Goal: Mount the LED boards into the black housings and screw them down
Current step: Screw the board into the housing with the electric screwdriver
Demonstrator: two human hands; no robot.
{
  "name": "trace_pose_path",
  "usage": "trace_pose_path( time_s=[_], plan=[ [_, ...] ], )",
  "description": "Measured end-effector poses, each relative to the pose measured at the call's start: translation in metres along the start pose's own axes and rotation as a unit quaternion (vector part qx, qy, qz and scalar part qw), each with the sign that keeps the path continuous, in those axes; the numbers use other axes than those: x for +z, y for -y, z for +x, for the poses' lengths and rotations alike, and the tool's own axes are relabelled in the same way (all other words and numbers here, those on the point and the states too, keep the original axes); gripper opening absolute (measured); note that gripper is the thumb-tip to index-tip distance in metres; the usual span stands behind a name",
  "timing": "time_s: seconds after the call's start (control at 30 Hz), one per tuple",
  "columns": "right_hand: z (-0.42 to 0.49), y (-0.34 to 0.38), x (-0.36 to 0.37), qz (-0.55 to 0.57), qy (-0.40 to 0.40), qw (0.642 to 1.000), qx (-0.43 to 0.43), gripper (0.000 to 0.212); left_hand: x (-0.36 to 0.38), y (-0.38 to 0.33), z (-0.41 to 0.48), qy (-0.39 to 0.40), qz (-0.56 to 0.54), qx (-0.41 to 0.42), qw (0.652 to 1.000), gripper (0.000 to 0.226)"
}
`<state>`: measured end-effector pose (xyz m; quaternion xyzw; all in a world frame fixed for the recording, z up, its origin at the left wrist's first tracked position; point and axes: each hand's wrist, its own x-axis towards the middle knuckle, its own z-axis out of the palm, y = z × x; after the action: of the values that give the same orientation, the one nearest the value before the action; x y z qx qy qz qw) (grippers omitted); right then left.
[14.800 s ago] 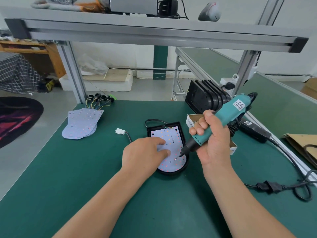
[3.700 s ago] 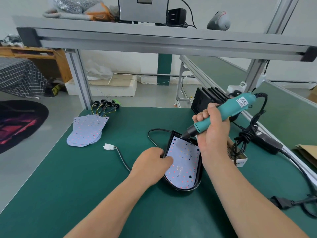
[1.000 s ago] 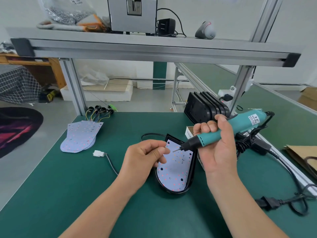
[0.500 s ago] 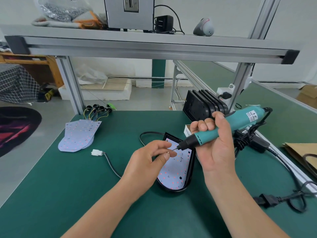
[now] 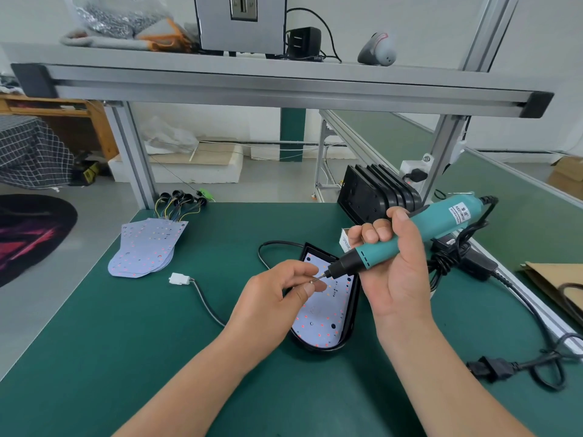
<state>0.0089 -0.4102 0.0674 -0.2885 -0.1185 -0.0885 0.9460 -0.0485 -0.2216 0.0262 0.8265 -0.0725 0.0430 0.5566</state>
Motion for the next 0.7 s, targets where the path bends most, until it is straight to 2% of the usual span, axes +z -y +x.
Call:
trace_pose_path(
  time_s=[0.5,0.7],
  plan=[
    [-0.0026,-0.0038,0.0012,-0.041,0.018,0.999,0.003,0.01,-0.0003,0.002,-0.003,-0.012,0.05,0.024,0.998,0.025],
    [-0.0009,-0.0032,-0.0003,-0.028,0.005,1.0,0.008,0.025,0.0023,-0.0003,-0.0036,-0.007,0.069,0.037,0.997,0.033]
  ],
)
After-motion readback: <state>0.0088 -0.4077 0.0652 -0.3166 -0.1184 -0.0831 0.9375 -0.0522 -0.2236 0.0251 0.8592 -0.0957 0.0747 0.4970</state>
